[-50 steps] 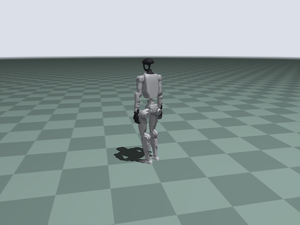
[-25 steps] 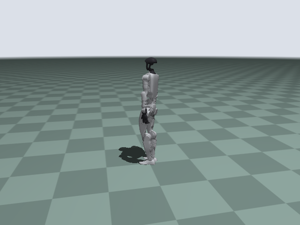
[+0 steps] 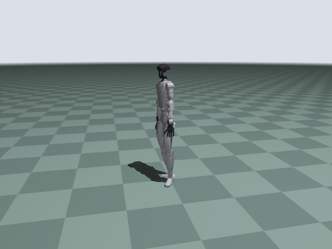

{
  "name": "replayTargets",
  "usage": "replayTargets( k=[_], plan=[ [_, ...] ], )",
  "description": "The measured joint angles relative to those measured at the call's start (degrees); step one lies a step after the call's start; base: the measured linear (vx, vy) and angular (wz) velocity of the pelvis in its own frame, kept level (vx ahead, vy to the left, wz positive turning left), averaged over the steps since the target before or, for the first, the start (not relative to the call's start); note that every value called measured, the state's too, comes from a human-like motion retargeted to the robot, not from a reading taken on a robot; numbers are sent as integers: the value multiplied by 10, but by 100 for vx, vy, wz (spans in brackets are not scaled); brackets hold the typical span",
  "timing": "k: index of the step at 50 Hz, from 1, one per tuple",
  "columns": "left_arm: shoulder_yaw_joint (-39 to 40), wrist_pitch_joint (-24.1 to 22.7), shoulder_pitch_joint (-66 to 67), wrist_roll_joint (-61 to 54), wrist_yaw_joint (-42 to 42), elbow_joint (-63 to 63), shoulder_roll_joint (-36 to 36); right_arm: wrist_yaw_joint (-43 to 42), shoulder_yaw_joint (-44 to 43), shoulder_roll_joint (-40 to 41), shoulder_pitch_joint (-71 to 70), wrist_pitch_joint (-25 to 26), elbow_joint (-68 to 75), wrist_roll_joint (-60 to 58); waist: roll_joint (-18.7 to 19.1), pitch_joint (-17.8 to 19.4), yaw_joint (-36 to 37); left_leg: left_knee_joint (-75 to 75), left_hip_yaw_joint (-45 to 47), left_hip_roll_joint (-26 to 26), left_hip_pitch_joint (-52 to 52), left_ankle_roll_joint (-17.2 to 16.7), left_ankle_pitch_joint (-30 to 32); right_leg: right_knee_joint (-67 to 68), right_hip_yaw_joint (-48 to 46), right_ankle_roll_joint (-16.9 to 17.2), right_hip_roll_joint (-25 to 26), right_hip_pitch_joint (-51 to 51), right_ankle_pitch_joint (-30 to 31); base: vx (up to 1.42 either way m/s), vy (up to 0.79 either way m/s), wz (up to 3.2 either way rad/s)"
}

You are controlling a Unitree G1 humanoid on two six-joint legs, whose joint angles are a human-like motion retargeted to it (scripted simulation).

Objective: In place motions

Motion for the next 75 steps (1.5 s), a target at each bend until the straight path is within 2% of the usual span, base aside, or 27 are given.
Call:
replayTargets(
  k=[3, 8, 13, 21, 24, 25, 26, 28, 30, 32, 35, 39, 40, 42, 43, 44, 45, 49, 58, 65, 72, 75],
  plan=[
    [24, 10, 3, -14, 8, 29, 6, -5, 5, 0, -2, -1, -6, 1, 4, 2, -1, -1, -80, -13, -21, 15, 25, 10, -27, 6, 2, 16, -10, 37, 12, 139],
    [63, 19, 8, -22, 18, 53, 17, -10, 7, 2, -7, -3, 5, 15, -5, 2, 33, 1, -124, -29, -33, 22, 43, -5, -62, 18, 7, 41, -3, 33, 11, 100],
    [79, 13, 31, -27, 31, 58, 23, 0, 1, 0, -12, 3, 19, -11, -17, -17, 78, -5, -163, -46, -47, 25, 47, -17, -85, 30, 12, 49, 8, 35, 6, 64],
    [106, 19, 52, -28, 46, 88, 19, 2, 1, -1, -12, 0, 16, -7, -24, -34, 94, -11, -229, -69, -50, 35, 45, -18, -131, 44, 17, 77, 36, 38, 5, 57],
    [104, 18, 52, -30, 45, 87, 16, 1, -3, -5, -11, -2, 7, -3, -9, -32, 96, -11, -250, -61, -45, 38, 45, 23, -141, 21, 12, 85, 55, 28, 3, 55],
    [102, 18, 51, -30, 43, 86, 15, 1, -3, -7, -11, -2, 3, -1, 0, -30, 93, -10, -256, -54, -42, 39, 45, 44, -136, 7, 10, 86, 64, 27, 2, 80],
    [100, 19, 47, -30, 41, 85, 14, 2, -2, -8, -11, -2, 0, 0, 14, -28, 83, -7, -266, -41, -41, 37, 45, 78, -131, -22, 5, 84, 66, 28, 2, 93],
    [99, 22, 38, -28, 36, 83, 13, 4, 2, -10, -12, -2, -3, 6, 40, -25, 65, -3, -284, -19, -40, 36, 47, 164, -83, -67, -14, 60, 58, 24, 0, 95],
    [96, 22, 27, -26, 34, 77, 14, 4, 7, -9, -14, -1, -3, 17, 43, -21, 50, -6, -293, -21, -41, 38, 54, 255, 43, -62, -33, -4, 36, 16, -4, 89],
    [90, 19, 19, -27, 32, 67, 15, 4, 9, -4, -15, -2, -4, 24, 37, -11, 31, -14, -304, -32, -36, 40, 63, 273, 155, -52, -1, -50, 28, 9, -9, 99],
    [78, 14, 3, -30, 23, 50, 21, 6, 15, 5, -16, -5, -9, 28, 30, 8, 9, -20, -324, -41, -29, 40, 73, 253, 234, -58, 41, -77, 18, 6, -14, 104],
    [65, 15, -16, -28, 13, 43, 26, 10, 28, 13, -7, -8, -6, 14, 11, 14, -16, -26, -353, -65, -24, 41, 81, 172, 325, -58, 82, -103, 15, 11, -13, 108],
    [62, 15, -20, -27, 13, 43, 26, 11, 30, 14, -5, -8, -3, 9, 4, 14, -20, -28, -359, -74, -23, 41, 82, 147, 352, -54, 90, -109, 18, 13, -10, 91],
    [56, 15, -25, -31, 14, 44, 21, 13, 31, 14, -1, -7, 4, -2, -8, 16, -18, -32, -367, -91, -14, 43, 84, 99, 406, -72, 104, -117, 49, 13, -8, 69],
    [54, 14, -26, -35, 13, 45, 19, 14, 31, 14, 1, -6, 9, -8, -12, 17, -14, -35, -368, -97, -10, 44, 84, 89, 462, -72, 123, -118, 62, 13, -7, 37],
    [52, 14, -27, -37, 13, 47, 16, 15, 30, 14, 2, -4, 13, -13, -13, 16, -6, -37, -368, -99, -7, 45, 85, 85, 431, -74, 115, -111, 61, 12, -5, 13],
    [49, 13, -28, -39, 13, 48, 13, 17, 28, 14, 3, -2, 17, -18, -13, 15, 3, -38, -367, -100, -5, 46, 85, 84, 355, -79, 94, -99, 54, 11, -4, 15],
    [48, 11, -22, -34, 23, 58, 2, 19, 21, 11, 6, 2, 21, -26, -10, 7, 13, -41, -370, -103, -1, 49, 85, 62, 350, -51, 80, -82, 63, 10, -4, 17],
    [54, 14, -1, -15, 26, 77, 12, 19, 16, 13, 0, -5, -2, -6, -11, 1, 3, -38, -384, -106, 0, 54, 87, 55, 329, -52, 78, -69, 65, 3, -3, 17],
    [52, 7, -7, -32, 14, 84, 24, 22, 16, 3, 17, -18, -19, -40, -13, 0, -20, -38, -390, -107, -6, 60, 95, 60, 308, -45, 71, -68, 71, 1, -3, 27],
    [32, 4, -27, -27, 11, 83, 32, 22, 15, 3, 21, -11, 8, -35, -17, 5, -39, -59, -335, -92, -7, 50, 101, 60, 327, -55, 83, -99, 100, -18, -3, -53],
    [38, 2, -28, -29, 8, 80, 35, 21, 26, 7, 16, -12, 9, -31, -18, 3, -45, -72, -283, -79, -11, 38, 100, 57, 272, -50, 75, -104, 81, -37, -4, -171]
  ],
)
